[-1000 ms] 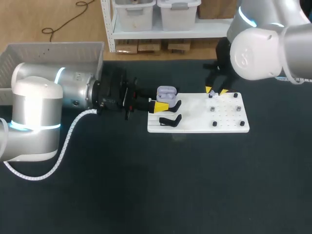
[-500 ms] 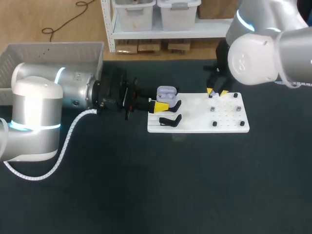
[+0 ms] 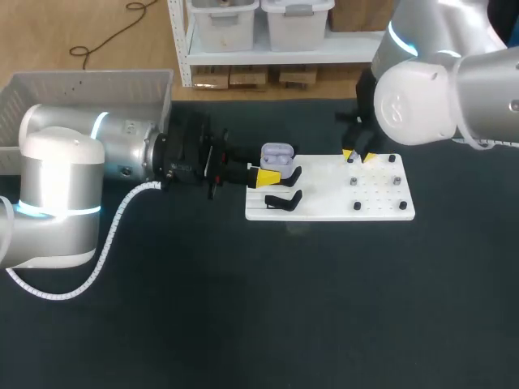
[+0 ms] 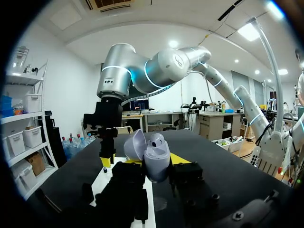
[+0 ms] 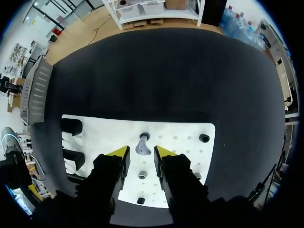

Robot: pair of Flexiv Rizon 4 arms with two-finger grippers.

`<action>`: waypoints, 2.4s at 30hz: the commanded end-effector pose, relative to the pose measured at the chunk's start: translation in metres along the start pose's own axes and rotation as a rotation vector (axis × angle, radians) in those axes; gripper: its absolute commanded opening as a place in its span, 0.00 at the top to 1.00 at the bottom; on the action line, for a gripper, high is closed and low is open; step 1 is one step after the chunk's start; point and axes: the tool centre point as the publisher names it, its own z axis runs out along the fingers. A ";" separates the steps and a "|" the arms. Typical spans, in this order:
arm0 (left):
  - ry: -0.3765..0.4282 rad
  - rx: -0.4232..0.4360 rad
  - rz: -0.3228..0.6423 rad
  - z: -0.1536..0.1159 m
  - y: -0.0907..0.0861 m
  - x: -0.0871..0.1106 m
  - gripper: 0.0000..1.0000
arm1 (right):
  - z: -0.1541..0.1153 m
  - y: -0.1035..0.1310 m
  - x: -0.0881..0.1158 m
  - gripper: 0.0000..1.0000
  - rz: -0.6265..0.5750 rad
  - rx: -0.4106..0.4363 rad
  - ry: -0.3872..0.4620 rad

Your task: Pick up each earbud case from the left stands, insert the matching earbuds, close the lid, and place the case in the box.

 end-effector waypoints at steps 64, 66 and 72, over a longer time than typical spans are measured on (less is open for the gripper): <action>-0.001 -0.004 0.002 0.000 -0.001 0.001 1.00 | -0.147 0.047 0.061 1.00 -0.220 -0.006 0.010; -0.001 -0.004 0.002 0.000 -0.001 0.001 1.00 | -0.159 0.055 0.069 1.00 -0.267 0.011 0.022; -0.001 -0.004 0.002 0.000 -0.001 0.001 1.00 | -0.186 0.085 0.093 1.00 -0.395 -0.015 0.041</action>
